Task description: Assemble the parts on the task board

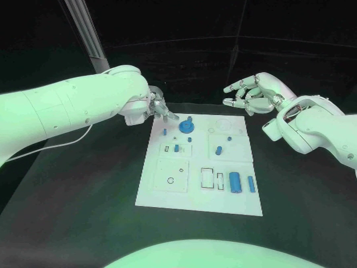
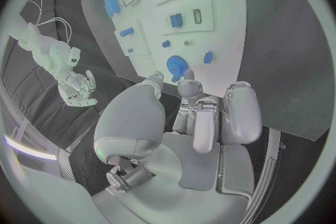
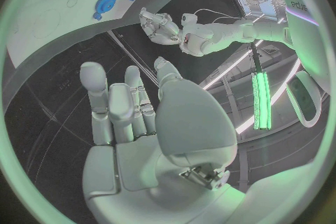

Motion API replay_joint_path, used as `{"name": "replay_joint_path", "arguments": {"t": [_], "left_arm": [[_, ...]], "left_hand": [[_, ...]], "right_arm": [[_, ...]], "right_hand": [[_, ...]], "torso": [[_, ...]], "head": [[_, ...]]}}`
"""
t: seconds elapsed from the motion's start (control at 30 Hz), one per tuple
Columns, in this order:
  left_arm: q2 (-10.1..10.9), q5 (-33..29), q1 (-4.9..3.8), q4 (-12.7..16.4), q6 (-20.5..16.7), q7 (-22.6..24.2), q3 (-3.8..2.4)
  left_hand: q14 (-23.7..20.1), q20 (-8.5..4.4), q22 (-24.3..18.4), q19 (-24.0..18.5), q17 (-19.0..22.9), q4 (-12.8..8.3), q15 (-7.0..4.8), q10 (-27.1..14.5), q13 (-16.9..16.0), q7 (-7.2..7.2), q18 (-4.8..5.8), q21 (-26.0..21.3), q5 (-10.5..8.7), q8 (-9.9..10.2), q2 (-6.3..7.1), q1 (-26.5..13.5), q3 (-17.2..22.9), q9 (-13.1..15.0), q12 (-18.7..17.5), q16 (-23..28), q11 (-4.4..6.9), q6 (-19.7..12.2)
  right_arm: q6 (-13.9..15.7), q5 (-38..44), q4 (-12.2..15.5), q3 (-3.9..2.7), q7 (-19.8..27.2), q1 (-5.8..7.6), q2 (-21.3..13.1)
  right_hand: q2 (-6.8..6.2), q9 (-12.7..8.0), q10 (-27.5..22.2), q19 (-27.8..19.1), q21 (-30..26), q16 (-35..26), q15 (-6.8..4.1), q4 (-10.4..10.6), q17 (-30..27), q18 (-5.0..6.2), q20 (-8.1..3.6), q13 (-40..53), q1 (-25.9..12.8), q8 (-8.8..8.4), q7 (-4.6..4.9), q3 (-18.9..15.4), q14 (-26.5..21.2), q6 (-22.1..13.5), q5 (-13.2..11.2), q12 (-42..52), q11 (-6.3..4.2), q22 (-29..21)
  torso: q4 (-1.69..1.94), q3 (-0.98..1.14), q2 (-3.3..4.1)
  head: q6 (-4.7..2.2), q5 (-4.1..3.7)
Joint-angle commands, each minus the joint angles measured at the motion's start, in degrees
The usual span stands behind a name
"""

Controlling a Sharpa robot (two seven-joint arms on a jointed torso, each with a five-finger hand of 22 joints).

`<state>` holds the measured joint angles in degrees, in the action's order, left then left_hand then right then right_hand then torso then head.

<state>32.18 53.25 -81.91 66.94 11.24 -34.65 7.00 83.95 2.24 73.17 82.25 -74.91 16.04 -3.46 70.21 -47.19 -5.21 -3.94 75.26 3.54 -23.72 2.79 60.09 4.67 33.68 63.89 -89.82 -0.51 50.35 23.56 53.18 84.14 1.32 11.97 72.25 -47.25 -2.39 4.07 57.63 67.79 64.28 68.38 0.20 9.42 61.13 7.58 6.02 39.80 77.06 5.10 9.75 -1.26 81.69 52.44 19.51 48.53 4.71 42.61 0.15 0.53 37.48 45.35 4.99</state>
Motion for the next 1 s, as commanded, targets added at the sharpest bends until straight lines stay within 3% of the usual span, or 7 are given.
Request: {"name": "replay_joint_path", "arguments": {"t": [0.03,0.23,0.57,0.77,0.83,1.0], "left_arm": [[-1.70,-1.52,-0.34,-3.06,6.64,0.26,-0.02],[-4.81,1.35,-0.07,-8.53,9.27,1.14,0.15],[-7.78,5.51,1.65,-14.61,10.05,2.21,0.31],[-8.32,6.89,2.56,-15.92,10.35,2.86,0.31],[-8.50,7.08,2.79,-16.25,10.45,2.99,0.31],[-8.79,7.27,3.12,-16.74,10.35,3.12,0.31]], "left_hand": [[6.05,0.58,-0.01,0.06,-15.09,0.02,0.33,-0.22,0.00,0.01,-0.32,-0.33,0.34,0.27,-0.12,0.57,-0.34,-0.30,-0.13,-0.18,-0.22,-0.19],[6.05,0.67,0.24,0.17,-15.09,0.26,0.16,0.01,-0.47,0.54,-0.35,-0.19,0.10,-0.71,-0.81,1.12,-1.96,-0.73,0.45,-0.18,0.12,2.08],[6.05,0.57,0.43,0.27,-15.09,0.44,0.01,0.09,-0.62,0.75,-0.32,-0.04,0.01,-1.17,-1.20,1.00,-2.78,-0.79,0.64,-0.18,0.29,2.68],[6.05,0.52,0.41,0.27,-15.09,0.47,-0.04,0.13,-0.71,0.81,-0.32,-0.07,0.00,-1.33,-1.38,0.90,-3.11,-0.81,0.74,-0.18,0.35,2.86],[6.05,0.51,0.56,0.33,-15.09,0.47,-0.05,0.13,-0.71,0.82,-0.29,0.06,0.00,-1.37,-1.41,0.90,-3.18,-0.82,0.74,-0.18,0.36,2.91],[6.05,0.50,0.63,0.37,-15.09,0.39,-0.07,0.15,-0.75,0.84,-0.27,0.12,0.01,-1.43,-1.46,1.00,-3.27,-0.82,0.78,-0.18,0.38,2.96]], "right_arm": [[-0.36,-0.16,-0.07,-0.05,0.20,0.11,0.24],[-0.45,-0.16,-0.31,-0.05,0.24,0.10,0.58],[-0.47,-0.16,-0.37,-0.05,0.18,0.10,0.74],[-0.68,-0.16,-0.43,-0.05,0.01,0.10,0.79],[-0.69,-0.16,-0.43,-0.05,-0.01,0.10,0.80],[-0.71,-0.16,-0.44,-0.05,-0.03,0.10,0.87]], "right_hand": [[0.00,-0.02,-0.43,-0.30,-0.34,-0.18,-0.04,0.16,0.06,1.10,0.16,-0.05,-0.27,0.01,-0.06,-0.27,-0.32,-0.38,0.13,0.11,-0.04,0.01],[0.04,-0.02,-0.43,-0.29,-0.34,-0.15,-0.04,0.19,0.09,1.09,0.16,-0.07,-0.27,0.01,-0.06,-0.29,-0.31,-0.38,0.13,0.13,-0.04,0.02],[0.04,-0.02,-0.43,-0.29,-0.34,-0.15,-0.04,0.19,0.09,1.09,0.16,-0.07,-0.27,0.01,-0.06,-0.29,-0.31,-0.38,0.13,0.13,-0.04,0.02],[0.14,-0.02,-0.43,-0.27,-0.38,-0.12,-0.06,0.12,0.11,1.11,0.16,-0.14,0.07,0.02,-0.08,-0.26,-0.29,-0.39,0.16,0.22,-0.08,-0.01],[0.14,-0.02,-0.43,-0.27,-0.38,-0.12,-0.06,0.12,0.11,1.11,0.16,-0.14,0.07,0.02,-0.08,-0.26,-0.29,-0.39,0.16,0.22,-0.08,-0.01],[0.14,-0.02,-0.43,-0.27,-0.38,-0.12,-0.06,0.12,0.11,1.11,0.16,-0.14,0.07,0.02,-0.08,-0.26,-0.29,-0.39,0.16,0.22,-0.08,-0.01]], "torso": [[-0.14,-0.02,0.14],[-0.31,-0.18,0.42],[-0.45,-0.19,0.58],[-0.48,-0.29,0.59],[-0.38,-0.17,0.52],[-0.41,-0.18,0.53]], "head": [[-0.18,0.01],[-0.43,0.12],[-0.44,0.47],[-0.52,0.66],[-0.44,0.62],[-0.40,0.65]]}}
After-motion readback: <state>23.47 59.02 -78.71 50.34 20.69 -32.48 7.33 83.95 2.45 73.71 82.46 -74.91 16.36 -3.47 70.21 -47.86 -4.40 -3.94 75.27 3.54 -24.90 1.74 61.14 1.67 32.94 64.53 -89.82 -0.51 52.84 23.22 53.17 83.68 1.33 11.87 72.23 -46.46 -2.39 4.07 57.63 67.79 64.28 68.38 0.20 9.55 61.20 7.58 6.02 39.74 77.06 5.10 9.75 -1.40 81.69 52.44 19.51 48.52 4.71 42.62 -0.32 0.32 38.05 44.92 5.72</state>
